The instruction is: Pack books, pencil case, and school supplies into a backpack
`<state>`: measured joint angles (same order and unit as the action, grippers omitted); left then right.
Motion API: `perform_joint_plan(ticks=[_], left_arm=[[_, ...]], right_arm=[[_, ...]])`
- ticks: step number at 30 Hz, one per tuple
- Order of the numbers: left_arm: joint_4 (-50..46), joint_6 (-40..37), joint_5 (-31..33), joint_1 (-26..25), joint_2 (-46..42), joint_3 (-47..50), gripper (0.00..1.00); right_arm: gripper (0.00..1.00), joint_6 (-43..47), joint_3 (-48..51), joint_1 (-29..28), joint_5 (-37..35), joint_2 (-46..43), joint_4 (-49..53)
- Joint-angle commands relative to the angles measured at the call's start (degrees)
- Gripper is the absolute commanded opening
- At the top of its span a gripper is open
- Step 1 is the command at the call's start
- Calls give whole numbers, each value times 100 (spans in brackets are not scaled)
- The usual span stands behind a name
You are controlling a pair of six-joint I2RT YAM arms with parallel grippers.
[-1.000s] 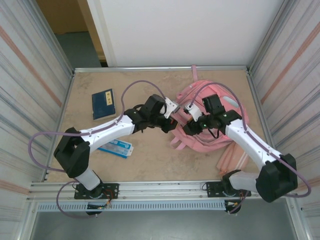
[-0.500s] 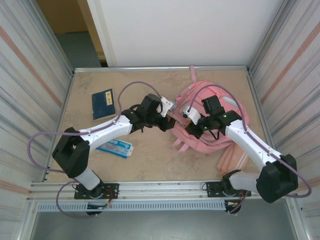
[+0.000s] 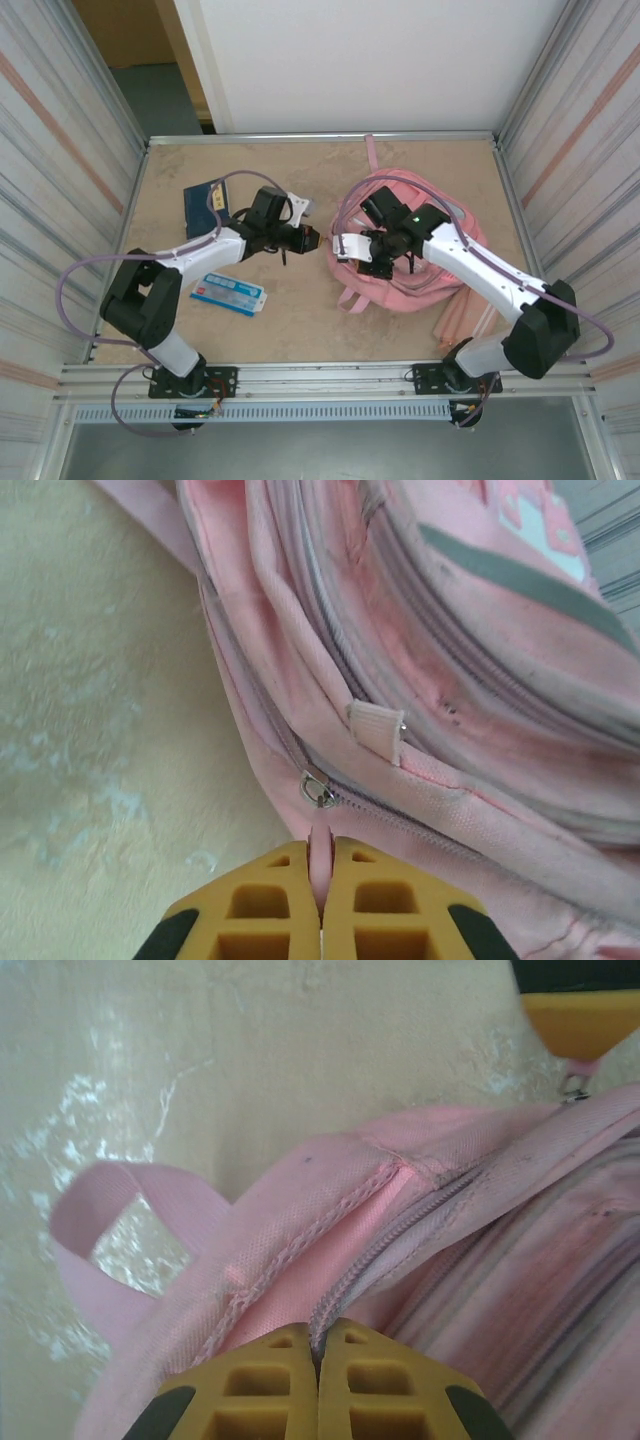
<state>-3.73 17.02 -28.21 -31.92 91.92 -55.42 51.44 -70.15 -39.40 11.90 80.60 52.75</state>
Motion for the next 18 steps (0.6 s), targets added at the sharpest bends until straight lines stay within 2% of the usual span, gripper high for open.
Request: perform_joint_plan(ticks=[1, 4, 7, 10, 14, 15, 16, 17, 18], left_arm=[[103, 192, 147, -12, -458, 453, 0], [223, 185, 132, -38, -638, 808, 0], [-136, 98, 93, -68, -653, 709, 0], [180, 302, 249, -294, -784, 874, 0], [962, 529, 296, -792, -619, 940, 0], [953, 520, 383, -915, -574, 864, 0], [971, 521, 534, -1052, -538, 818, 0], [1036, 548, 651, -1152, -505, 793, 0], [1152, 605, 686, -1228, -443, 774, 0]], right_arm=[[0, 1202, -393, -92, -790, 31, 289], [0, 1613, -840, -87, -1192, 243, 440], [0, 1957, -1102, -82, -1174, 395, 594], [0, 2142, -701, -167, -1569, 331, -386], [1, 1914, -251, -193, -1867, 273, -475], [3, 1751, -70, -187, -1939, 215, -523], [9, 1469, 190, -152, -2080, 123, -735], [21, 1171, 461, -130, -2287, 6, -1067], [24, 858, 775, -97, -2505, -147, -1388]])
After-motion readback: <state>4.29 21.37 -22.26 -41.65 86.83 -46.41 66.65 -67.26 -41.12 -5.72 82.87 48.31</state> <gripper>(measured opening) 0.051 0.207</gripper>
